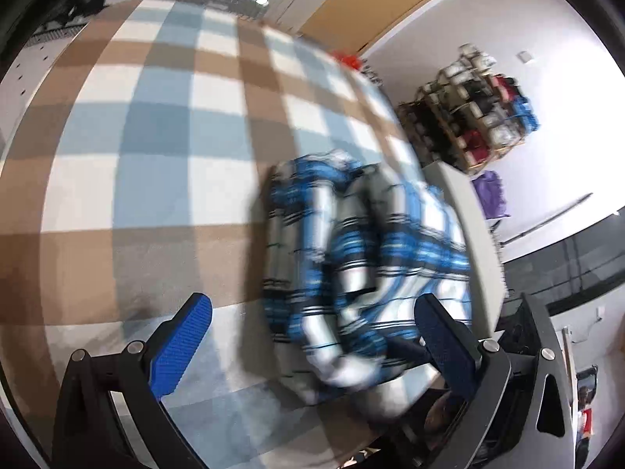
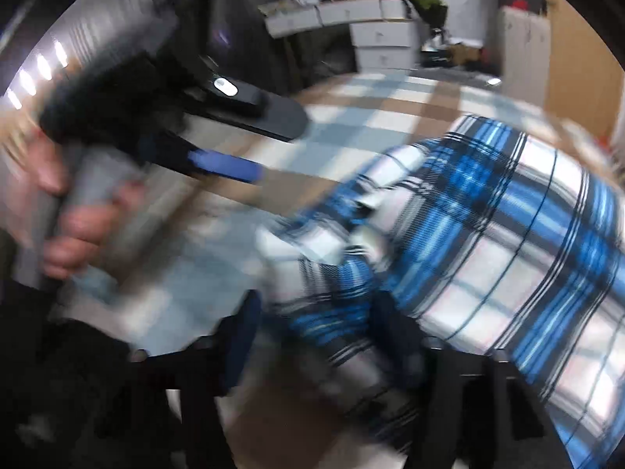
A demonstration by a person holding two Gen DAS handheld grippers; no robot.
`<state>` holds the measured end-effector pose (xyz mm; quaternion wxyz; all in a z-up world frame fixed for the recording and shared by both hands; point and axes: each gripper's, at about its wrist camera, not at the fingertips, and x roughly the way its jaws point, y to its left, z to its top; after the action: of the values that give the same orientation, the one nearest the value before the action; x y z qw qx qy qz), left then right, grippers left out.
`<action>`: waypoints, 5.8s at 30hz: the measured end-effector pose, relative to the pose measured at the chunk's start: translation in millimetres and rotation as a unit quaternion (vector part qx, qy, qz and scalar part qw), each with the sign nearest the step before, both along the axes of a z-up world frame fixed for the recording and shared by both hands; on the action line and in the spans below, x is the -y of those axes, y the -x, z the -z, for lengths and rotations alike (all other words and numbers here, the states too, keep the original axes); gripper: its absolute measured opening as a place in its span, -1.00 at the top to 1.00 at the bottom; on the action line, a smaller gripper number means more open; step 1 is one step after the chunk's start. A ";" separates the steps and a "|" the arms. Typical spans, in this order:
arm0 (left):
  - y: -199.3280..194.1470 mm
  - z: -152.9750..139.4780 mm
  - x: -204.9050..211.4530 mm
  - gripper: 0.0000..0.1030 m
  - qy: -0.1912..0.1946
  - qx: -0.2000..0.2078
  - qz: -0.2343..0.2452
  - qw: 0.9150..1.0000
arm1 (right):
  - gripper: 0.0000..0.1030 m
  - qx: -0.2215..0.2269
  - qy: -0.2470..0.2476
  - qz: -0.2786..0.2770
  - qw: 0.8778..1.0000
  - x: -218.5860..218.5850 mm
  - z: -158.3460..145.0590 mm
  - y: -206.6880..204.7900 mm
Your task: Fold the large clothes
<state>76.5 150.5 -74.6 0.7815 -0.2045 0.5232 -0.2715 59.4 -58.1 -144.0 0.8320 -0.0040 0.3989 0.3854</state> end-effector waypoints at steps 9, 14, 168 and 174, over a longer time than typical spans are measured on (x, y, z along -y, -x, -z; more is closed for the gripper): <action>8.1 -10.0 64.3 -0.96 0.029 0.039 0.112 0.993 | -0.88 -0.016 -0.216 0.085 0.973 146.1 -33.4 4.6; -5.0 18.7 93.7 -0.96 -0.066 0.036 0.118 0.990 | -0.94 -0.067 -0.294 0.185 0.935 215.8 -5.5 -14.8; 20.5 40.7 97.3 0.97 -0.218 0.045 0.082 0.972 | -1.00 -0.201 -0.004 0.141 0.969 55.8 11.9 -185.6; 19.4 14.0 75.5 0.96 -0.188 0.063 0.068 0.978 | -0.98 -0.219 -0.161 0.116 0.955 100.6 -1.7 -150.2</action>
<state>57.1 75.1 -88.6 0.8172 -0.0005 0.5270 -0.2333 209.6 -158.7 -142.3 0.7529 0.2610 0.5015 0.3368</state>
